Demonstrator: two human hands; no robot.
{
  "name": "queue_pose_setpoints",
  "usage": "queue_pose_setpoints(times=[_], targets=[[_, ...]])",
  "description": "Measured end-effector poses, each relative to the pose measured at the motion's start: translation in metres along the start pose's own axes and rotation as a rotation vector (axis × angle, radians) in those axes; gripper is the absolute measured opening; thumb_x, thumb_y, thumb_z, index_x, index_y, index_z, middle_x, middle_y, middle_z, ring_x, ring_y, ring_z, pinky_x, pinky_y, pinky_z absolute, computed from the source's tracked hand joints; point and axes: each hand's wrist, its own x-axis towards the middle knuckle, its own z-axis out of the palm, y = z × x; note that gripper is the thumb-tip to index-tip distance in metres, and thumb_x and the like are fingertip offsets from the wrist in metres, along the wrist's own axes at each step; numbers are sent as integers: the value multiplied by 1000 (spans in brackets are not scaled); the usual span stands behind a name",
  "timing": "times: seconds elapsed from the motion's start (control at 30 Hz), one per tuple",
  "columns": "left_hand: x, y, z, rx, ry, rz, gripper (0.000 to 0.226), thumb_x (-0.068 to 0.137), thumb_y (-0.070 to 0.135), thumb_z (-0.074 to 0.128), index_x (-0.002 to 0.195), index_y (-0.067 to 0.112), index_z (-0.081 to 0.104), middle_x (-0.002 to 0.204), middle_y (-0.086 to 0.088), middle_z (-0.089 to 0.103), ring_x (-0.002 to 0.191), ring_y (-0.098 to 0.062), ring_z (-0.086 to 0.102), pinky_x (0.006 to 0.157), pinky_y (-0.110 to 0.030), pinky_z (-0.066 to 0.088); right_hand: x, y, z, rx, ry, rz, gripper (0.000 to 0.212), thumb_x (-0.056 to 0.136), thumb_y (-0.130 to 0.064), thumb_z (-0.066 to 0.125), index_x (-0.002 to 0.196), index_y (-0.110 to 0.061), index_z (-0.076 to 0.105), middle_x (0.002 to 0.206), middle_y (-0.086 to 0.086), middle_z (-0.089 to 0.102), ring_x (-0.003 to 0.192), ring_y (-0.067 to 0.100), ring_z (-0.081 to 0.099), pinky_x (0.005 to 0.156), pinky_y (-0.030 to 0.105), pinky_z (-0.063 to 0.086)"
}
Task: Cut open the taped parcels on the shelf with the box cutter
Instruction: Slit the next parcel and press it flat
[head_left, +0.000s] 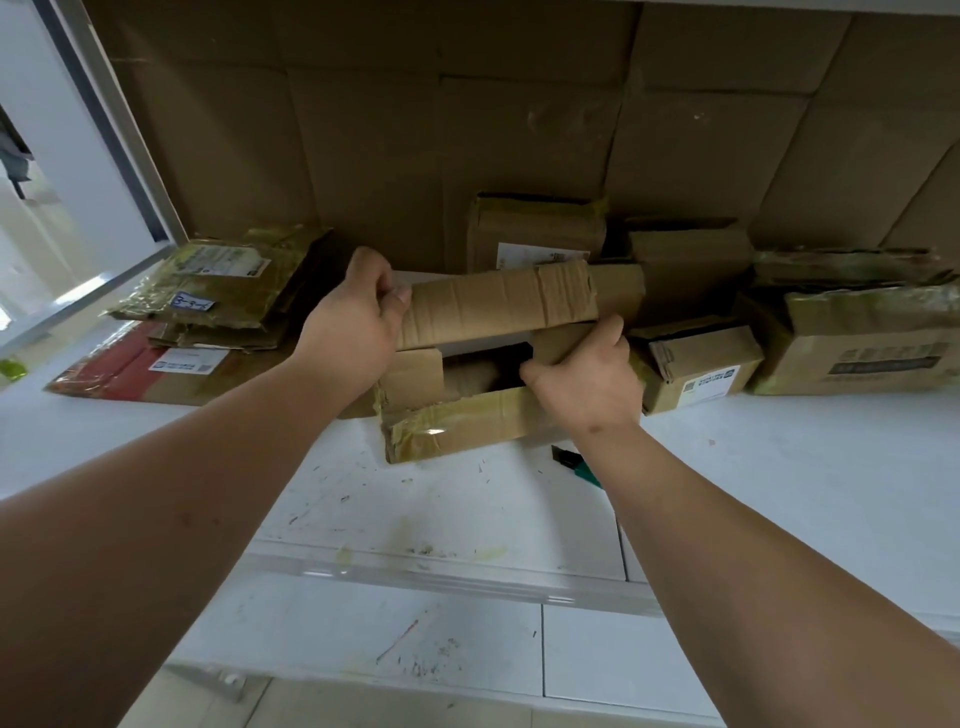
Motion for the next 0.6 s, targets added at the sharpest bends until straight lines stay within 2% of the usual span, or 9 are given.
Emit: queue_pose_setpoints(times=[0.07, 0.13, 0.27, 0.33, 0.4, 0.47, 0.5, 0.57, 0.6], targets=[[-1, 0, 0, 15, -48, 45, 10, 101, 37, 44, 95, 29, 43, 70, 2, 51, 57, -14, 51, 46, -23, 37, -2, 5, -3, 75, -40, 15, 77, 67, -45, 72, 126, -15, 31, 113, 4, 44, 103, 34, 54, 76, 37, 40], [-2, 1, 1, 27, -75, 58, 13, 101, 43, 43, 98, 30, 46, 74, 5, 53, 63, -12, 54, 49, -22, 36, -3, 11, -7, 156, -86, 22, 77, 71, -41, 73, 131, -15, 33, 122, 6, 47, 108, 33, 53, 79, 36, 40], [-8, 6, 6, 113, -144, 48, 39, 84, 66, 55, 100, 33, 43, 86, 12, 50, 73, -7, 51, 54, -21, 36, -8, 21, -15, 246, -144, 38, 69, 76, -34, 72, 133, -16, 37, 128, 7, 51, 114, 31, 53, 95, 43, 46], [-14, 8, 8, 186, -181, 60, 54, 73, 70, 66, 102, 36, 36, 89, 14, 47, 73, -8, 50, 55, -21, 36, -11, 22, -16, 274, -143, 52, 63, 77, -30, 70, 131, -17, 39, 126, 6, 52, 113, 29, 53, 97, 44, 47], [-18, 9, 12, 240, -208, 66, 66, 67, 67, 74, 106, 39, 29, 98, 12, 46, 77, -9, 49, 58, -21, 37, -11, 21, -15, 283, -139, 49, 57, 79, -27, 68, 128, -19, 41, 121, 4, 53, 108, 26, 54, 91, 39, 47], [-19, 12, 16, 268, -230, 54, 74, 65, 64, 78, 114, 39, 27, 113, 6, 44, 86, -11, 51, 68, -26, 42, -10, 19, -16, 302, -147, 50, 46, 82, -23, 64, 123, -19, 45, 110, 2, 54, 97, 21, 54, 82, 30, 44], [-20, 13, 19, 280, -238, 30, 80, 64, 64, 78, 118, 38, 26, 119, 4, 43, 93, -14, 51, 72, -29, 45, -9, 17, -17, 353, -151, 58, 34, 84, -19, 60, 117, -18, 49, 101, 0, 55, 89, 18, 53, 76, 25, 42], [-20, 15, 25, 329, -254, -30, 91, 61, 65, 80, 126, 35, 24, 129, -1, 39, 106, -21, 51, 83, -34, 49, -8, 10, -20, 490, -160, 106, 8, 87, -10, 50, 91, -16, 55, 81, 1, 52, 76, 18, 52, 64, 26, 41], [-21, 16, 27, 357, -252, -51, 94, 61, 65, 80, 129, 33, 23, 133, -2, 37, 112, -24, 49, 89, -38, 48, -7, 7, -21, 529, -167, 122, 12, 88, -8, 48, 81, -16, 54, 75, 2, 50, 73, 20, 52, 64, 30, 45]])
